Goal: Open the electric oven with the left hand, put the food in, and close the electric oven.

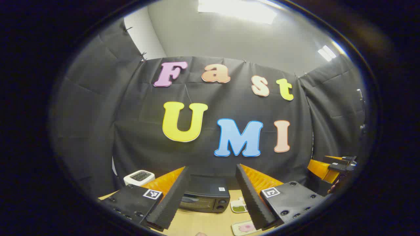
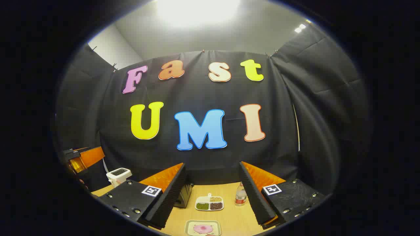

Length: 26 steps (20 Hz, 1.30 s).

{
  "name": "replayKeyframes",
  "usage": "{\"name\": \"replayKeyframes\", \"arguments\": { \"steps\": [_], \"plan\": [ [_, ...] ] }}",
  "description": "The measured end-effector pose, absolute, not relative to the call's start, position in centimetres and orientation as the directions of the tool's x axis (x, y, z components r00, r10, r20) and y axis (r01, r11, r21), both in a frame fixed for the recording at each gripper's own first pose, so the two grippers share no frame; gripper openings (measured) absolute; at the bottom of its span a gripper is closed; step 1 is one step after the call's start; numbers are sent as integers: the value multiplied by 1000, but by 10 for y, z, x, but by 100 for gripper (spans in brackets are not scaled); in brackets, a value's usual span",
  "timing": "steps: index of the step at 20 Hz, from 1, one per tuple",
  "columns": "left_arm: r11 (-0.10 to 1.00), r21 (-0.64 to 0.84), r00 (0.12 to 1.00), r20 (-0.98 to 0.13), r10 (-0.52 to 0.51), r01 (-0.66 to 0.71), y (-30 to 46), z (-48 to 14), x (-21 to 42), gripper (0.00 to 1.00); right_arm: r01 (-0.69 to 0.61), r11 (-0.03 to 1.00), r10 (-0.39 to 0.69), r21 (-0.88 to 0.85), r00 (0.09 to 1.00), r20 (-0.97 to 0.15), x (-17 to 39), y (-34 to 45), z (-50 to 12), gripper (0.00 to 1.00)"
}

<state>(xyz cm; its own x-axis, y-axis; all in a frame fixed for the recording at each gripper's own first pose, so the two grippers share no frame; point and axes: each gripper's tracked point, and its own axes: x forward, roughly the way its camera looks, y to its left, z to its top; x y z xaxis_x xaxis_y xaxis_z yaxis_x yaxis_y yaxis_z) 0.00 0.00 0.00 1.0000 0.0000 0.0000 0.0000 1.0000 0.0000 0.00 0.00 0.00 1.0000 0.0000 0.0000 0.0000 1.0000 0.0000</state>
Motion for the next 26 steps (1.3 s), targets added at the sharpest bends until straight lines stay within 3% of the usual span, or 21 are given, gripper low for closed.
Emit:
{"name": "replayKeyframes", "arguments": {
  "steps": [4,8,10,18,21,25,26],
  "plan": [
    [1000,18,1000,1,17,-17,-4,-3,-4,98,-24,1000,24,17,1000,4,3,-4,0,97],
    [1000,29,1000,-8,12,-11,-2,-8,-8,94,-19,1000,19,24,1000,-10,2,-1,-2,97],
    [1000,25,1000,-11,-11,12,5,-6,-5,98,12,1000,-12,19,1000,-6,2,1,1,96],
    [995,11,995,-1,-95,95,37,0,12,95,99,995,-98,33,995,-22,2,22,1,97],
    [997,28,997,13,-74,74,47,4,18,95,80,996,-80,37,997,3,9,23,8,97],
    [999,7,998,-55,-39,39,50,-28,35,98,73,997,-73,20,997,-2,17,14,4,97],
    [999,1,995,-96,-38,38,50,-45,44,91,68,998,-68,12,998,-8,19,12,0,97]
  ]
}}
